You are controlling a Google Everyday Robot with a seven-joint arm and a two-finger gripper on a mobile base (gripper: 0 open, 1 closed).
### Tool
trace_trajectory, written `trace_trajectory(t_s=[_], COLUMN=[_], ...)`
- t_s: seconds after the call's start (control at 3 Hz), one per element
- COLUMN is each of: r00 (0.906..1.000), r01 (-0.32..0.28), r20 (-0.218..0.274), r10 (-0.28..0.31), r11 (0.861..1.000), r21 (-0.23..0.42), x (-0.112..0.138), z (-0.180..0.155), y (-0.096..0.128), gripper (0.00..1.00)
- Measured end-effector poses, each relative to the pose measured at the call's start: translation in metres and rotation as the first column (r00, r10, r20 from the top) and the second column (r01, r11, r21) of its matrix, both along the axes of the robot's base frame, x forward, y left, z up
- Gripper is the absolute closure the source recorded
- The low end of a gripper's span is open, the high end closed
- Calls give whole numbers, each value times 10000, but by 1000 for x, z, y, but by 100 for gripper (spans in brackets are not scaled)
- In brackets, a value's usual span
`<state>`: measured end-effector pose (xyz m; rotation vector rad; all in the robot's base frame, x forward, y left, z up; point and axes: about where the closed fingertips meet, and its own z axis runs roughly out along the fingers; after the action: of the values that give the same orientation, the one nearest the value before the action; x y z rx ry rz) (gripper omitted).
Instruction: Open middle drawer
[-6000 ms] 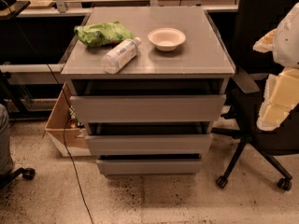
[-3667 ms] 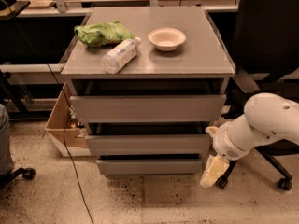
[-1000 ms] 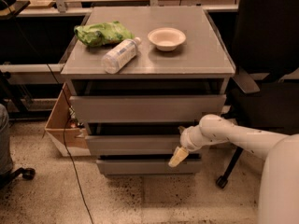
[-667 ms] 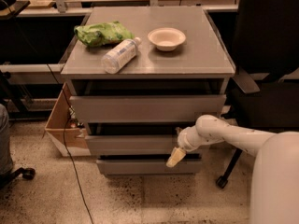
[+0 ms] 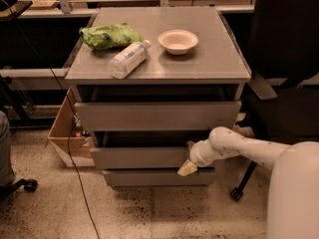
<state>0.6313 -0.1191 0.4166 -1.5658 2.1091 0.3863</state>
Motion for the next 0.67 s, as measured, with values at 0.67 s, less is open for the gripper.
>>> trace_trajectory(t_s=[0.67], r00=[10000], r01=[-1], r20=[0], r10=[1], r11=[10000], r21=[0], x=[0], z=[18], y=[-1], gripper=[61])
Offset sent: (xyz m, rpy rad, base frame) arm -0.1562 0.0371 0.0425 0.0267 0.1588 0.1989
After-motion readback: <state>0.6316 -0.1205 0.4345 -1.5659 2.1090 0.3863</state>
